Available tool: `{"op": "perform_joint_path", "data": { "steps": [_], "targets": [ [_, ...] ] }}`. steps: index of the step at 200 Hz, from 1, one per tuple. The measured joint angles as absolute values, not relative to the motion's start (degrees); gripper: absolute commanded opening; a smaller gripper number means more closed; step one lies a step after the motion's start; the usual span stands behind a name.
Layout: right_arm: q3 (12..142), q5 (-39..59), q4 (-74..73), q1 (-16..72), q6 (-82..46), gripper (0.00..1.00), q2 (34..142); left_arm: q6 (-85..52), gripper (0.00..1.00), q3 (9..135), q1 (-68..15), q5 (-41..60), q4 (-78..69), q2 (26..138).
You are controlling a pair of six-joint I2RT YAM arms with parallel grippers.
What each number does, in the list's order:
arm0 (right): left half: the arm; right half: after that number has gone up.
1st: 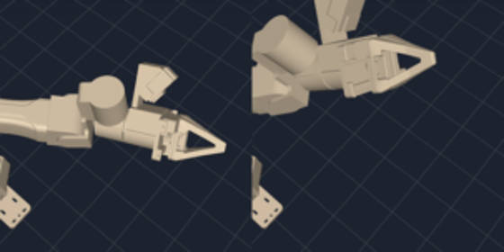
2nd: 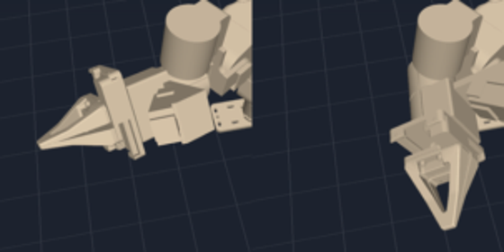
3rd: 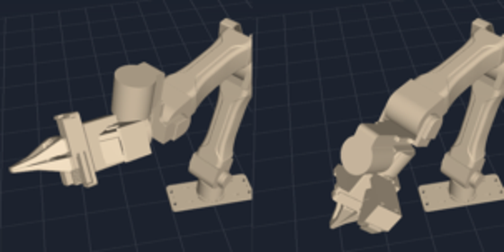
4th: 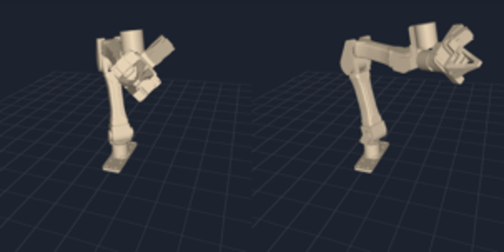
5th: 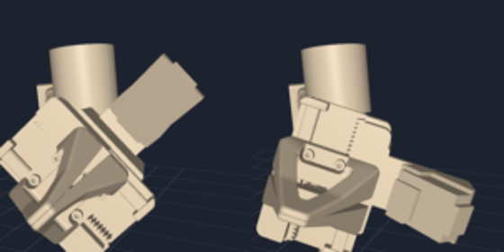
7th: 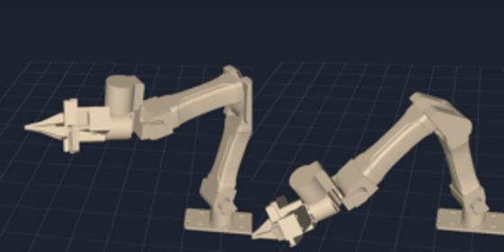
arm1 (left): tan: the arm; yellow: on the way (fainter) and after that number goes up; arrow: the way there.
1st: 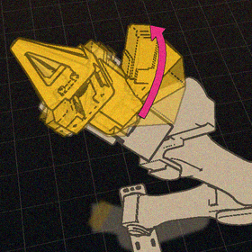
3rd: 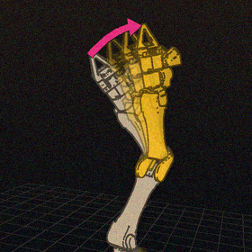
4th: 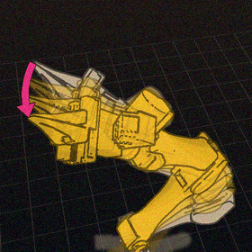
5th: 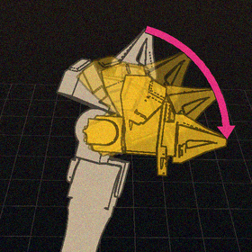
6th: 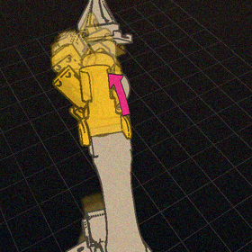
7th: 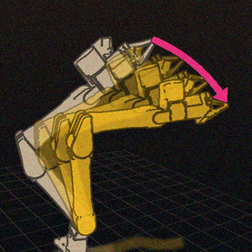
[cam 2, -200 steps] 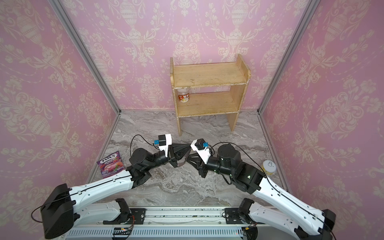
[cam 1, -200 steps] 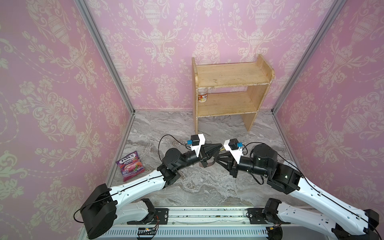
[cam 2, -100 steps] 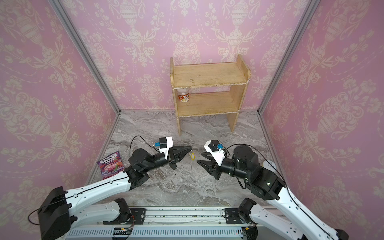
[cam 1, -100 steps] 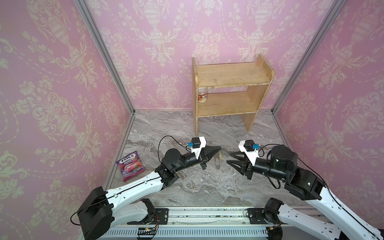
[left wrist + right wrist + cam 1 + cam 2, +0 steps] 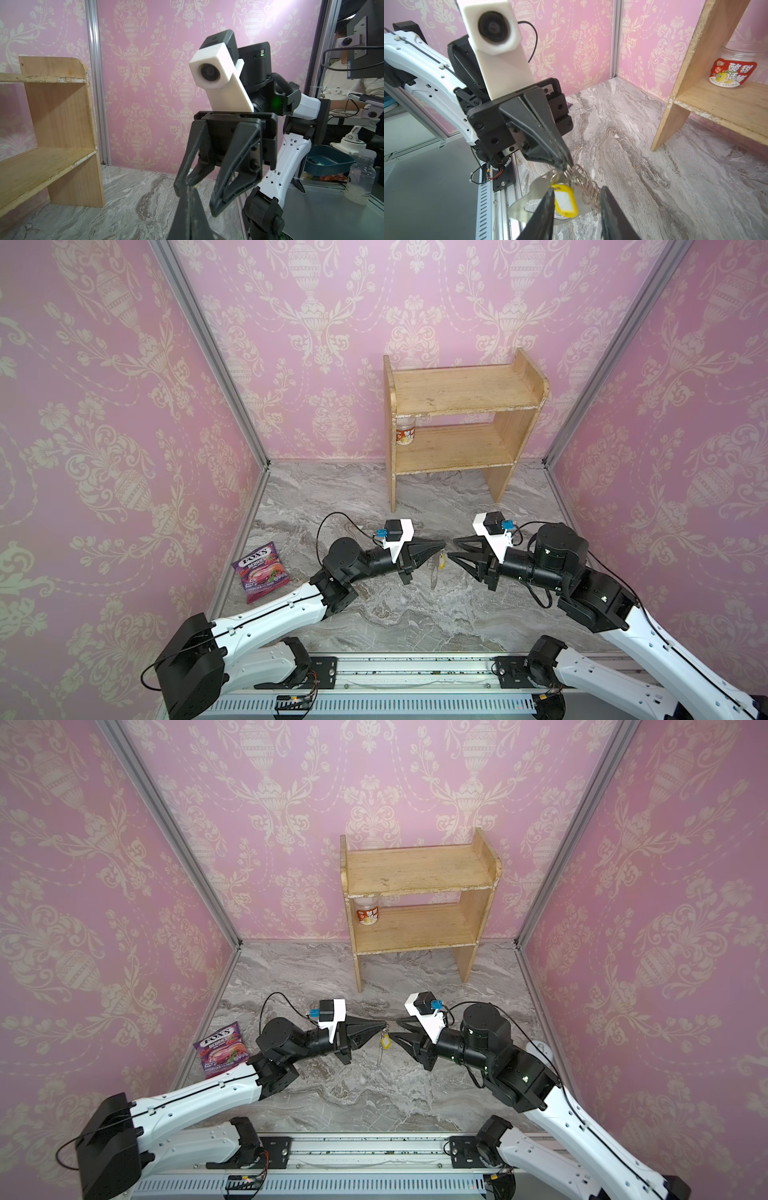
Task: Put the keys on the keyring
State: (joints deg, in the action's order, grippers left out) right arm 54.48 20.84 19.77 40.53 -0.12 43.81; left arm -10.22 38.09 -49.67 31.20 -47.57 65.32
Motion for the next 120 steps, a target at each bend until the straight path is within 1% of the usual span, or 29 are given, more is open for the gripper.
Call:
{"op": "perform_joint_path", "data": {
  "steps": [34, 100, 120],
  "targets": [
    [54.1, 22.7, 17.4, 40.4, -0.2, 0.30, 44.3, -10.6, 0.00, 38.1, -49.7, 31.9, -48.2, 65.3],
    [52.4, 25.2, 14.0, 40.4, -1.7, 0.29, 45.3, -11.5, 0.00, 38.1, -49.7, 32.3, -48.9, 64.9],
    [51.3, 25.4, 12.5, 40.2, -2.6, 0.27, 45.2, -11.5, 0.00, 38.1, -49.7, 32.3, -49.3, 64.8]
  ]
}}
